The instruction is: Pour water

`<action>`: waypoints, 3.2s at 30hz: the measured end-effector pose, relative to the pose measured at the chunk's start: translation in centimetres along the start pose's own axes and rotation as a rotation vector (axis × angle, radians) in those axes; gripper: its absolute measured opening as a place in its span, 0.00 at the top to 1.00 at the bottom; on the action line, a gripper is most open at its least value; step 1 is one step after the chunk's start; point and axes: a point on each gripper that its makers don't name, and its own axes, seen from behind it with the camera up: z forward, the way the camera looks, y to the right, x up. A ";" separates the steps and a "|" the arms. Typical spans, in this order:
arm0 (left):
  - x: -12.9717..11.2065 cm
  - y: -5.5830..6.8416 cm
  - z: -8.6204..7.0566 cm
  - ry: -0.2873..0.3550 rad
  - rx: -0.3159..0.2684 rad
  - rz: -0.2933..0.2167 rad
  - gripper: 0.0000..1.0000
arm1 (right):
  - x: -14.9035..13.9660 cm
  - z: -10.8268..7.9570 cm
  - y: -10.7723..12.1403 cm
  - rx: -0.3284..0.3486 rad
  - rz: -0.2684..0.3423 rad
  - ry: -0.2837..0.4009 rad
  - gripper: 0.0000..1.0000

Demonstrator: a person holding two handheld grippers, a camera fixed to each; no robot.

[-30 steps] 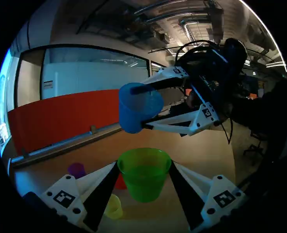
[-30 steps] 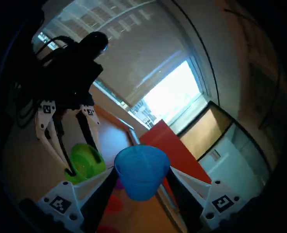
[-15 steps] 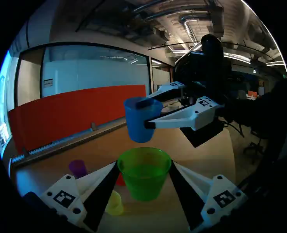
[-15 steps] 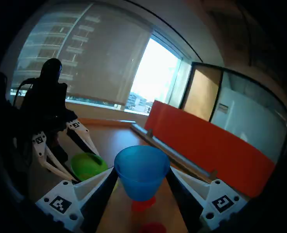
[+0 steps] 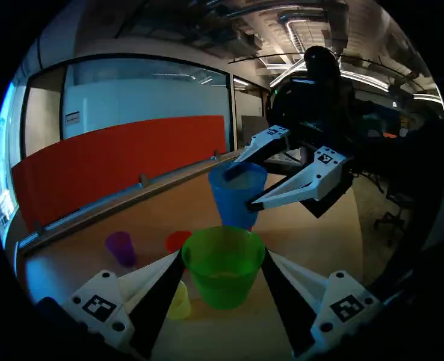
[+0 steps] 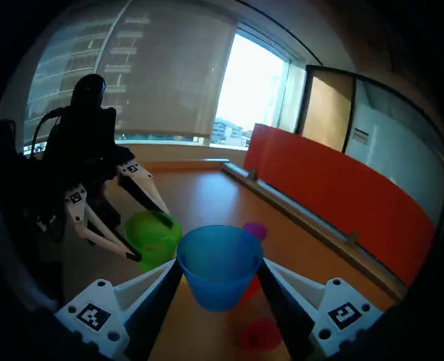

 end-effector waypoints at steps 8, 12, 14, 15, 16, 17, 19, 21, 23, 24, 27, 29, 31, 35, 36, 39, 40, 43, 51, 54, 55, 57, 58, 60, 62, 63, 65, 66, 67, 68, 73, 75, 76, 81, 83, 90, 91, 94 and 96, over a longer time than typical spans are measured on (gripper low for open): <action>-1.2 0.5 -0.3 -0.030 -0.013 -0.004 0.13 | -1.7 0.2 -1.6 0.066 0.028 -0.047 0.10; -2.2 1.0 -0.1 -0.052 -0.023 -0.004 0.13 | -2.6 0.4 -2.1 0.089 0.025 -0.063 0.10; -2.8 1.3 0.1 -0.065 -0.031 -0.003 0.13 | -3.2 0.5 -2.5 0.105 0.022 -0.073 0.10; -3.2 1.4 0.2 -0.071 -0.035 -0.002 0.13 | -3.5 0.5 -2.6 0.113 0.020 -0.078 0.10; -3.5 1.5 0.3 -0.077 -0.038 -0.001 0.13 | -3.8 0.5 -2.7 0.119 0.017 -0.084 0.10; -3.8 1.6 0.5 -0.083 -0.041 0.000 0.13 | -4.2 0.6 -2.8 0.124 0.015 -0.089 0.10; -4.4 1.9 0.7 -0.094 -0.046 0.000 0.13 | -5.0 0.8 -2.8 0.125 0.015 -0.102 0.10; -5.0 2.2 1.0 -0.104 -0.053 -0.001 0.13 | -5.9 0.9 -2.8 0.126 0.020 -0.116 0.10; -5.6 2.5 1.2 -0.114 -0.061 -0.004 0.13 | -6.6 1.0 -3.1 0.140 0.030 -0.127 0.10; -5.9 2.6 1.3 -0.119 -0.064 -0.006 0.12 | -7.0 1.0 -3.2 0.147 0.034 -0.133 0.10; -6.7 2.9 1.5 -0.131 -0.071 -0.009 0.13 | -8.1 1.2 -3.6 0.164 0.039 -0.152 0.10; -7.2 3.0 1.7 -0.139 -0.074 -0.014 0.13 | -9.0 1.4 -3.8 0.169 0.038 -0.166 0.10; -7.8 3.3 1.9 -0.147 -0.079 -0.018 0.12 | -9.8 1.6 -4.0 0.178 0.039 -0.180 0.10; -8.9 3.8 2.4 -0.162 -0.089 -0.023 0.13 | -11.2 2.0 -4.4 0.195 0.043 -0.203 0.10; -9.1 4.0 2.5 -0.166 -0.092 -0.023 0.13 | -11.6 2.1 -4.5 0.199 0.044 -0.209 0.10; -9.6 4.3 2.7 -0.173 -0.097 -0.019 0.12 | -12.3 2.4 -4.8 0.209 0.044 -0.221 0.10; -9.8 4.3 2.8 -0.175 -0.098 -0.019 0.12 | -12.5 2.4 -5.0 0.213 0.044 -0.223 0.10; -10.3 4.5 3.0 -0.183 -0.101 -0.019 0.12 | -13.1 2.7 -5.3 0.222 0.044 -0.230 0.10; -11.6 4.4 3.3 -0.202 -0.100 -0.019 0.12 | -14.4 3.0 -5.6 0.229 0.034 -0.244 0.10; -11.9 4.3 3.3 -0.205 -0.098 -0.021 0.13 | -14.8 3.1 -5.7 0.229 0.033 -0.246 0.10; -11.9 4.3 3.3 -0.205 -0.099 -0.021 0.12 | -14.9 3.2 -5.7 0.229 0.035 -0.246 0.10; -12.0 4.3 3.3 -0.205 -0.100 -0.022 0.12 | -15.1 3.3 -5.7 0.229 0.038 -0.246 0.10; -12.1 4.3 3.3 -0.205 -0.100 -0.023 0.12 | -15.1 3.3 -5.8 0.229 0.039 -0.245 0.10; -12.2 4.4 3.4 -0.206 -0.102 -0.023 0.13 | -15.2 3.4 -5.8 0.229 0.041 -0.244 0.10; -12.5 4.4 3.4 -0.210 -0.102 -0.021 0.13 | -15.4 3.4 -5.8 0.229 0.041 -0.245 0.10; -12.6 4.4 3.3 -0.212 -0.102 -0.021 0.12 | -15.5 3.4 -5.9 0.229 0.040 -0.246 0.10; -12.7 4.4 3.3 -0.213 -0.102 -0.021 0.12 | -15.7 3.4 -5.9 0.229 0.039 -0.249 0.10; -12.7 4.5 3.3 -0.213 -0.102 -0.022 0.12 | -15.9 3.4 -5.9 0.228 0.038 -0.251 0.10; -12.7 4.4 3.2 -0.213 -0.102 -0.023 0.12 | -16.0 3.4 -6.0 0.228 0.036 -0.252 0.10; -12.7 4.4 3.2 -0.213 -0.102 -0.024 0.12 | -16.1 3.4 -6.0 0.228 0.035 -0.254 0.10; -12.9 4.5 3.1 -0.213 -0.103 -0.024 0.12 | -16.4 3.3 -6.1 0.225 0.034 -0.254 0.10; -12.9 4.5 3.0 -0.212 -0.103 -0.021 0.12 | -16.4 3.2 -6.1 0.224 0.038 -0.250 0.10; -12.9 4.5 3.0 -0.212 -0.103 -0.019 0.12 | -16.5 3.2 -6.0 0.223 0.040 -0.249 0.10; -13.0 4.6 2.9 -0.210 -0.102 -0.018 0.12 | -16.8 2.9 -6.0 0.220 0.044 -0.246 0.09; -13.0 4.7 2.9 -0.210 -0.103 -0.019 0.12 | -16.9 2.7 -6.1 0.220 0.042 -0.247 0.09; -13.0 4.7 2.9 -0.211 -0.105 -0.014 0.12 | -17.2 2.1 -6.1 0.212 0.040 -0.251 0.09; -13.0 4.7 2.9 -0.210 -0.105 -0.014 0.12 | -17.3 2.1 -6.1 0.211 0.041 -0.252 0.09; -13.1 4.7 3.0 -0.210 -0.105 -0.013 0.12 | -17.5 1.8 -6.1 0.210 0.047 -0.257 0.09; -13.1 4.7 3.0 -0.210 -0.104 -0.011 0.12 | -17.7 1.7 -6.2 0.211 0.052 -0.262 0.08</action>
